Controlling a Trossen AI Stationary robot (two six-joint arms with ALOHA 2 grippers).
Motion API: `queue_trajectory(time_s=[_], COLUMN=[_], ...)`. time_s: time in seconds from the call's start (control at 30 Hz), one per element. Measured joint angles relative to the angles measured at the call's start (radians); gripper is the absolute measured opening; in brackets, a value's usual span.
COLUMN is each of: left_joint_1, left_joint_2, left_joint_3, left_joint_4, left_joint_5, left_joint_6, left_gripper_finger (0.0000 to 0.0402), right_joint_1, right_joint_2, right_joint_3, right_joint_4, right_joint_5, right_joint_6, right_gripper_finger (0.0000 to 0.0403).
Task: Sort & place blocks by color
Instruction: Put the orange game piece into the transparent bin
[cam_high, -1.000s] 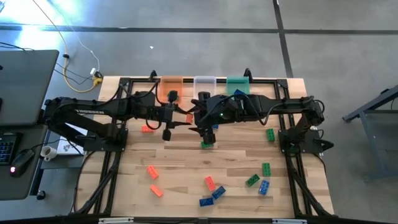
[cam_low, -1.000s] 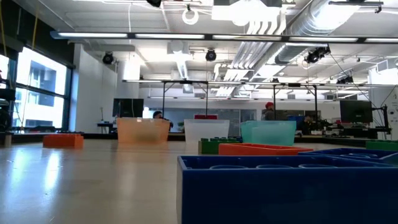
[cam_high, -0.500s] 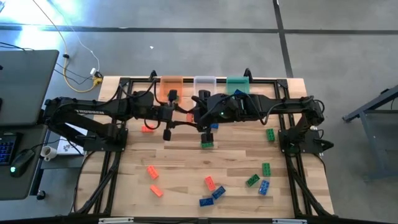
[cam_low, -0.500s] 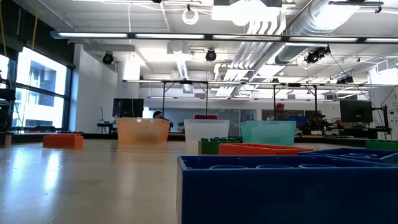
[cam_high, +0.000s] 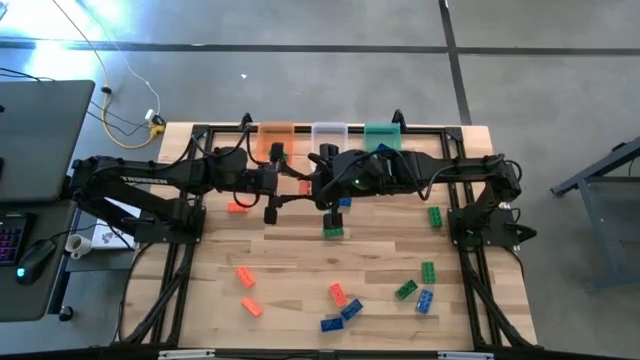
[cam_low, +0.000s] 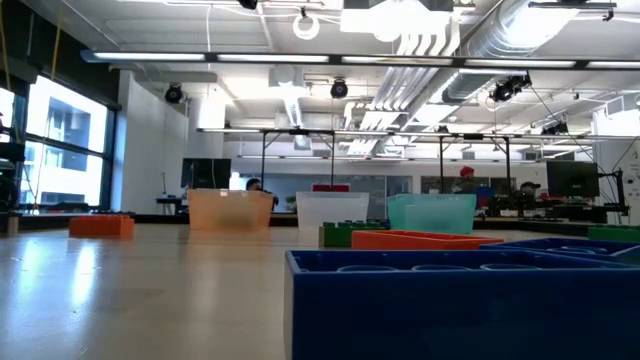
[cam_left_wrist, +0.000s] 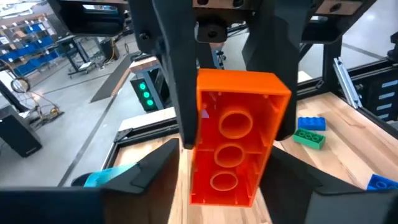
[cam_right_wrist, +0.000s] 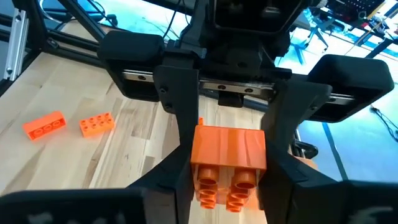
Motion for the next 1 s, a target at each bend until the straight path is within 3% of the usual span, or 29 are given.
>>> queue_trajectory(time_s=[0.23,0.5,0.73,1.0], left_joint_1=[0.000,0.001,0.002,0.001], left_joint_2=[0.000,0.000,-0.008,-0.006], left_joint_3=[0.000,0.000,0.000,0.000], left_joint_4=[-0.005,-0.054,-0.182,-0.404], left_joint_5=[-0.029,-0.123,-0.239,-0.238], left_joint_6=[0.001,0.020,0.020,-0.063], left_gripper_finger=[0.0240,0.0261,0.0262,0.0262], right_joint_1=[0.000,-0.002,-0.010,-0.100], right_joint_2=[0.000,-0.003,-0.032,-0.043], right_joint_3=[0.000,0.000,0.003,0.003], right_joint_4=[-0.003,-0.003,-0.010,-0.050], right_joint_5=[0.005,0.052,0.103,0.109], right_joint_6=[0.003,-0.004,-0.012,-0.014], right_gripper_finger=[0.0115,0.0115,0.0115,0.0115])
